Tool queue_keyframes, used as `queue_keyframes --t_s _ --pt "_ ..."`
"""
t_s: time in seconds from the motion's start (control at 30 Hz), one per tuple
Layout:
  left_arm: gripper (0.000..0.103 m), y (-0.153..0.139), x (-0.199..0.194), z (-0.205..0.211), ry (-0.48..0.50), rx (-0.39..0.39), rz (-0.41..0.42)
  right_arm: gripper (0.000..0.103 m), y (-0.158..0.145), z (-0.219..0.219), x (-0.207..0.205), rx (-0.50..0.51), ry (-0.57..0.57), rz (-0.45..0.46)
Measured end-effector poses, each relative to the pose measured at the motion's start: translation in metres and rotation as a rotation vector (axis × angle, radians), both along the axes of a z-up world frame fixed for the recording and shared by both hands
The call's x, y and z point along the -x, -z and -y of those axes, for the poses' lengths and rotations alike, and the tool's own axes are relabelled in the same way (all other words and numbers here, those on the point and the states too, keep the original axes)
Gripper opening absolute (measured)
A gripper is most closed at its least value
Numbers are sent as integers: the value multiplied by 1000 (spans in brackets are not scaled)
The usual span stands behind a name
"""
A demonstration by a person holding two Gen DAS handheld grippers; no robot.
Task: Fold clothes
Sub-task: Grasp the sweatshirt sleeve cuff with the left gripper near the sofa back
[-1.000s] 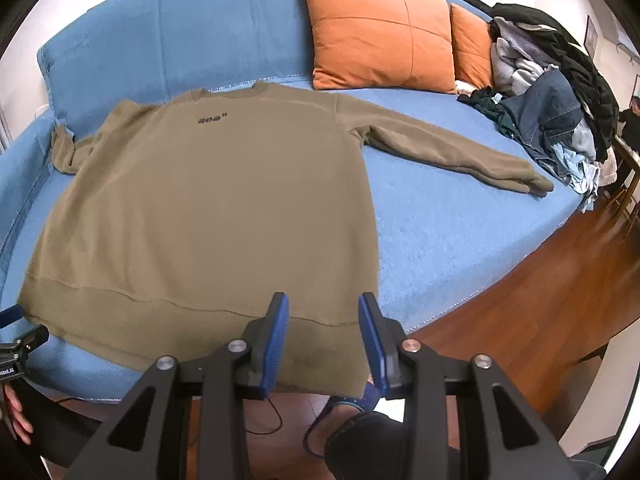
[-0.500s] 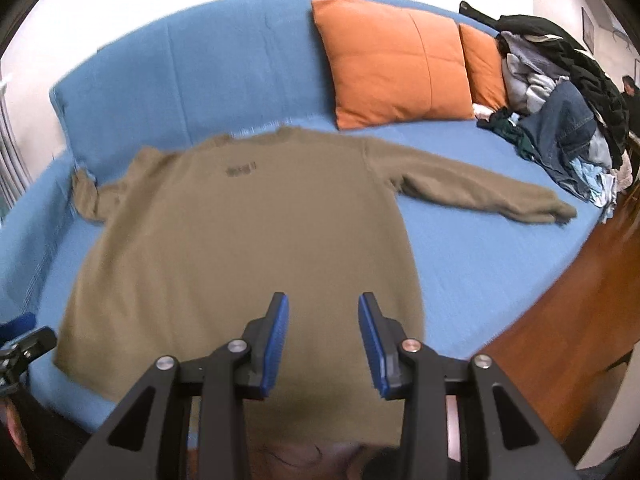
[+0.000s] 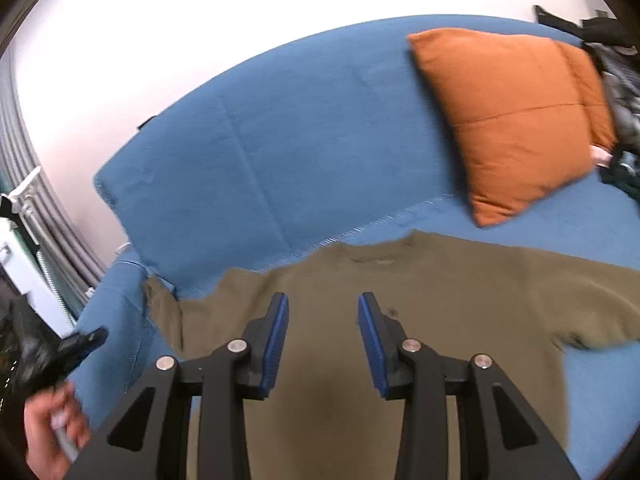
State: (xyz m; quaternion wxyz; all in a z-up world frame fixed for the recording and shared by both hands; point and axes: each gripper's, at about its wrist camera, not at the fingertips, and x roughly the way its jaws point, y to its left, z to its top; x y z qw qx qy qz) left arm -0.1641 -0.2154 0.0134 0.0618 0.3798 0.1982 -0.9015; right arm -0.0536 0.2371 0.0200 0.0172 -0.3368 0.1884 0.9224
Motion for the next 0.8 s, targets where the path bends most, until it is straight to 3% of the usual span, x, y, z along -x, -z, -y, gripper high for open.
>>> queue_keyframes --t_s 0.2,0.27,0.37,0.53,0.6,0.63,0.73,0.8 --pt "21 45 124 39 -69 55 121 37 39 4 66 82 -86 67" --pt "29 58 158 38 -85 71 156 37 48 3 80 96 -99 84" --pt "37 73 191 36 -134 120 214 37 56 -2 92 96 -94 102" --pt "37 100 221 29 -217 229 306 37 64 -11 99 94 -54 137" --pt "26 103 221 29 -189 234 290 37 68 -15 100 97 -42 145" --pt "6 101 218 29 -174 244 272 37 68 -16 99 100 -37 146" --pt "6 72 191 34 -162 287 161 37 68 -21 98 111 -23 147" --pt "6 49 167 39 -139 274 82 37 67 -23 96 113 -18 144"
